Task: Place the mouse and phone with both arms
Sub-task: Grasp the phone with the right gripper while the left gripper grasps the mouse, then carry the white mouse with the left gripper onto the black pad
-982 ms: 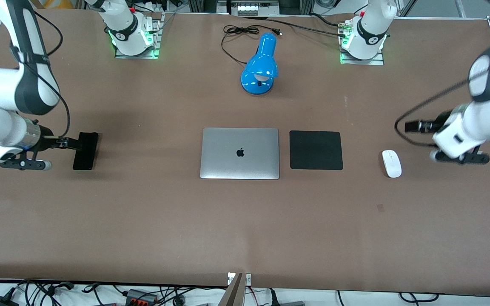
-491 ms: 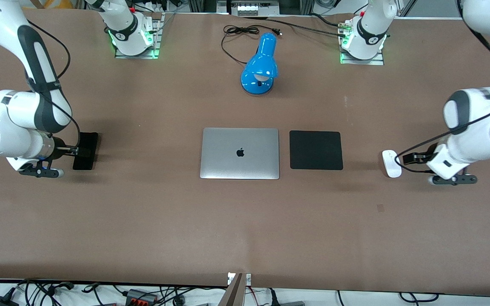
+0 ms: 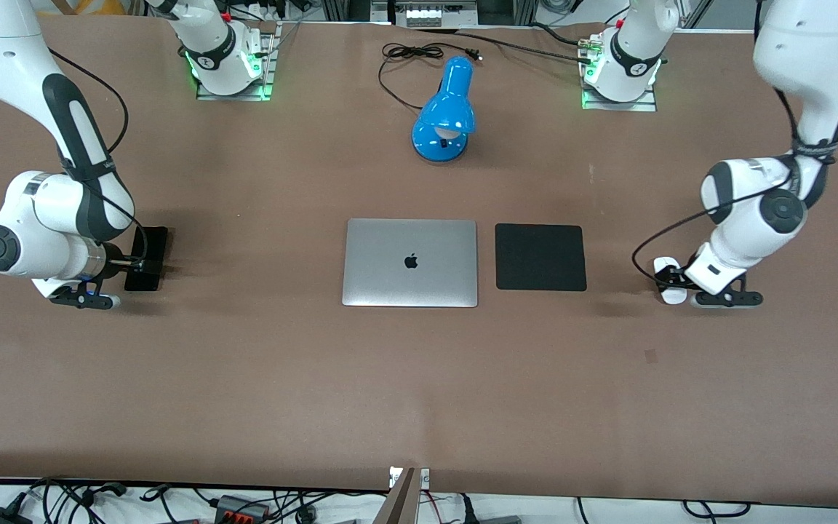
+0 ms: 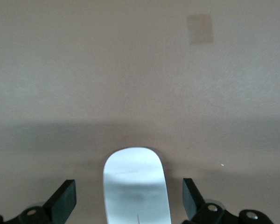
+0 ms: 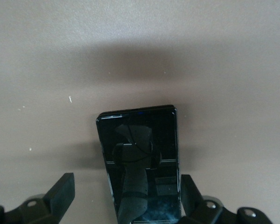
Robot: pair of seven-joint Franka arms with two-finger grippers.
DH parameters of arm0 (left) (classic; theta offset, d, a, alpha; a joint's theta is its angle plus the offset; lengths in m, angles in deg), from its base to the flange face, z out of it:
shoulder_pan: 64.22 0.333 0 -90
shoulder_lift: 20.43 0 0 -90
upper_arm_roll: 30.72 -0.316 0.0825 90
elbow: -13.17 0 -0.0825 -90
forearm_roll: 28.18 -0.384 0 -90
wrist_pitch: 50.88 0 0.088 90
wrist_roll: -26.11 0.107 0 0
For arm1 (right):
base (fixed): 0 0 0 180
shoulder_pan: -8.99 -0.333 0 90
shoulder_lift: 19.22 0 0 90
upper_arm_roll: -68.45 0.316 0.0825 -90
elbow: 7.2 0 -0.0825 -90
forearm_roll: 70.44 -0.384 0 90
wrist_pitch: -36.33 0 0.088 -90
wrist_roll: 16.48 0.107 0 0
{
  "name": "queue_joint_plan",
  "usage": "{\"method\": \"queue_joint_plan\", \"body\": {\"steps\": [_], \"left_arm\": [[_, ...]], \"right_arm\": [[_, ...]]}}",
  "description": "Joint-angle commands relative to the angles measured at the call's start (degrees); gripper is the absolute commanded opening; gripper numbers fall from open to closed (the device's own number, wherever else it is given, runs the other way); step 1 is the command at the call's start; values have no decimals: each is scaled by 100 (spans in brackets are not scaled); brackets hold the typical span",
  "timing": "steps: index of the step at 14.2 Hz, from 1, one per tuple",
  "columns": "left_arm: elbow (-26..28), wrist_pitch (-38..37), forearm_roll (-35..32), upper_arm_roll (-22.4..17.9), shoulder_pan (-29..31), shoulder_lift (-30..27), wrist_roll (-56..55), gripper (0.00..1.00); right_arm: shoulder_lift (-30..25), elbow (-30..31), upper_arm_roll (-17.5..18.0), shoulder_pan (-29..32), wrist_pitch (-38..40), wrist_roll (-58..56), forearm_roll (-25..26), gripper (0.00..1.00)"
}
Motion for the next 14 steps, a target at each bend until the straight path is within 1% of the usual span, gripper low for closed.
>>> {"method": "queue_joint_plan", "body": {"steps": [1, 2, 3, 5, 7, 8, 10, 11, 12, 14], "left_arm": [[104, 217, -114, 23, 31, 12, -97, 100], [121, 217, -114, 23, 23, 39, -97, 100], [183, 217, -114, 23, 22, 39, -97, 92], [192, 200, -114, 23, 22, 21, -27, 64], [201, 130, -114, 23, 22, -5, -79, 47], [192, 34, -114, 31, 22, -23, -79, 45], [113, -107, -114, 32, -30, -197, -61, 45], [87, -326, -114, 58, -82, -329, -96, 45], [-70, -641, -114, 188, -144, -452, -131, 45], [-692, -1929, -114, 469, -153, -585, -446, 45]], "right_arm": [[111, -10, -41, 53, -11, -97, 76, 100], [112, -18, -41, 53, -11, -97, 102, 100], [129, -10, -50, 53, -2, -97, 198, 100], [208, -18, -50, 62, -2, -97, 261, 100], [243, -10, -41, 53, 16, -106, 270, 100], [244, -10, -50, 53, 42, -106, 270, 100], [287, -10, -50, 53, 69, -106, 270, 100], [296, -10, -42, 53, 69, -106, 270, 100], [314, -1, -41, 53, 69, -106, 270, 100], [314, 8, -41, 62, 69, -201, 270, 100]]}}
